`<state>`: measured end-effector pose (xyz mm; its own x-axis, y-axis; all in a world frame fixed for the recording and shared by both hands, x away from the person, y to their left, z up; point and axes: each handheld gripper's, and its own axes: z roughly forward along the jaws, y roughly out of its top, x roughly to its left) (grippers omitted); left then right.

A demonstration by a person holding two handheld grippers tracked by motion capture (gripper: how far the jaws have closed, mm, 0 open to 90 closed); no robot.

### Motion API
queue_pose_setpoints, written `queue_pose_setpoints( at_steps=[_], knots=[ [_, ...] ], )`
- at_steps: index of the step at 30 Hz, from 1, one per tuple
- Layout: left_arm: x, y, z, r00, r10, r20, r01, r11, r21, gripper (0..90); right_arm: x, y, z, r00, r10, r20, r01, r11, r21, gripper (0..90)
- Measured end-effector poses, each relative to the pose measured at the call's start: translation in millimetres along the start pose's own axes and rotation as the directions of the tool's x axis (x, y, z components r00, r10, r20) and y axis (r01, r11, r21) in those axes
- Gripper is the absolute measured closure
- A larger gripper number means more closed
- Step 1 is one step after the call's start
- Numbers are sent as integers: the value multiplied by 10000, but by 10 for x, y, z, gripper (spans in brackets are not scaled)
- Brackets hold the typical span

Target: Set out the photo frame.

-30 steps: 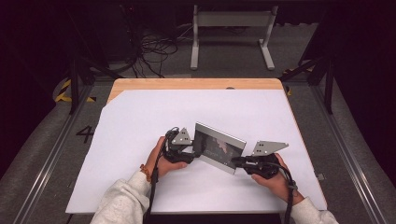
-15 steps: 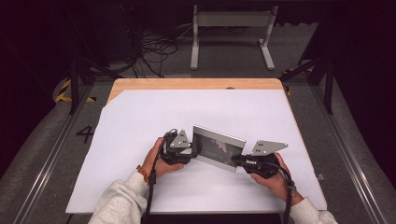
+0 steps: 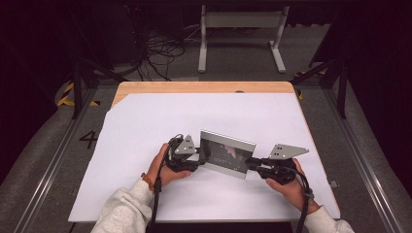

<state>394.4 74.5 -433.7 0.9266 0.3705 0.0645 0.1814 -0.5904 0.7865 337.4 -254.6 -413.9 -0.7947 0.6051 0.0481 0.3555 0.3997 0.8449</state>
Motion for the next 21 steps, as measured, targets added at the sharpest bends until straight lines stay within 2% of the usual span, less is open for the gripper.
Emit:
queue_pose_setpoints(
  at_steps=[3,4,10,15,21],
  knots=[
    [-5,4,-3,9999,-6,-109,5,10000,-73,607,6,7,-19,10000,-69,-26,68,9999,-90,819],
    [-4,6,-1,9998,63,-162,-64,10000,-53,618,24,16,-25,9998,-198,99,198,9998,-36,823],
    [-5,4,-3,9998,82,-162,-82,10000,-37,628,28,15,-14,9997,-230,120,230,9997,-38,822],
    [-12,-7,-26,9998,15,-206,-15,10000,0,643,32,21,9,9988,-366,317,367,9993,-35,815],
    [-33,-28,-73,9992,119,-388,-114,9998,149,661,27,37,59,9979,-387,517,394,9992,-113,804]
  ],
)
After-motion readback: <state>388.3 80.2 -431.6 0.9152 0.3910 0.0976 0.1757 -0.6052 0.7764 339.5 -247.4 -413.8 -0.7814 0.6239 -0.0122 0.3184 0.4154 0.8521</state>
